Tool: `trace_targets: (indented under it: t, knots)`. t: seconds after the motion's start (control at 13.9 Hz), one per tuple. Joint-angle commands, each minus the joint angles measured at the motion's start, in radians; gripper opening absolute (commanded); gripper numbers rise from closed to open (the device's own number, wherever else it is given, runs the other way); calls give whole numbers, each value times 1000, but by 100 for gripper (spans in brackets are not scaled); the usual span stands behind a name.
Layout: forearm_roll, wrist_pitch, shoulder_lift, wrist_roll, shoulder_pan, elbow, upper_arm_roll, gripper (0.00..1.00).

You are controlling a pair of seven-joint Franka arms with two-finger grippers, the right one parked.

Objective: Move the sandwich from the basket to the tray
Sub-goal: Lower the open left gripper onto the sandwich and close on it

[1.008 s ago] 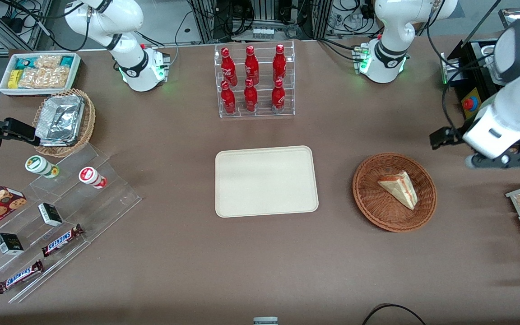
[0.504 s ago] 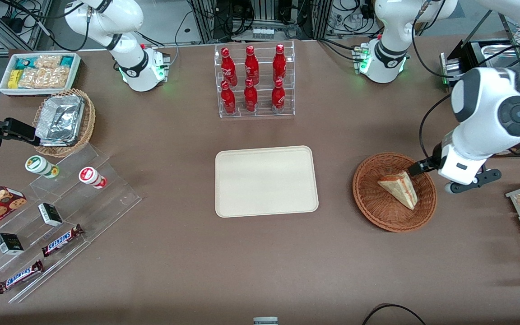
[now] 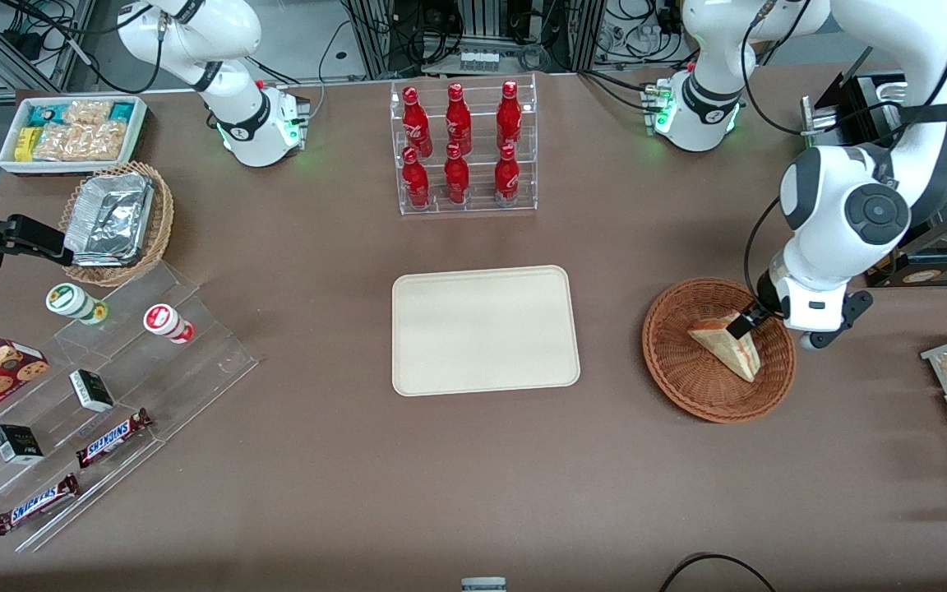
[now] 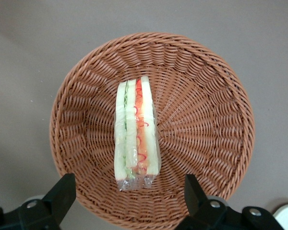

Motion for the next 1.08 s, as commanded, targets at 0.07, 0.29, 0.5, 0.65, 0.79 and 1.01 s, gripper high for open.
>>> trace_targets:
  t: [0.07,0.29,0.5,0.65,0.79,1.01]
  knots:
    - [3,75,8,-68,9,-42,-6,100]
    - [2,136,54,-99,9,-45,-6,100]
    - [2,170,85,-113,9,-45,-6,100]
    - [2,204,109,-114,9,-46,-6,100]
    - [2,205,126,-114,9,-46,-6,100]
    - [2,214,140,-113,9,-46,-6,88]
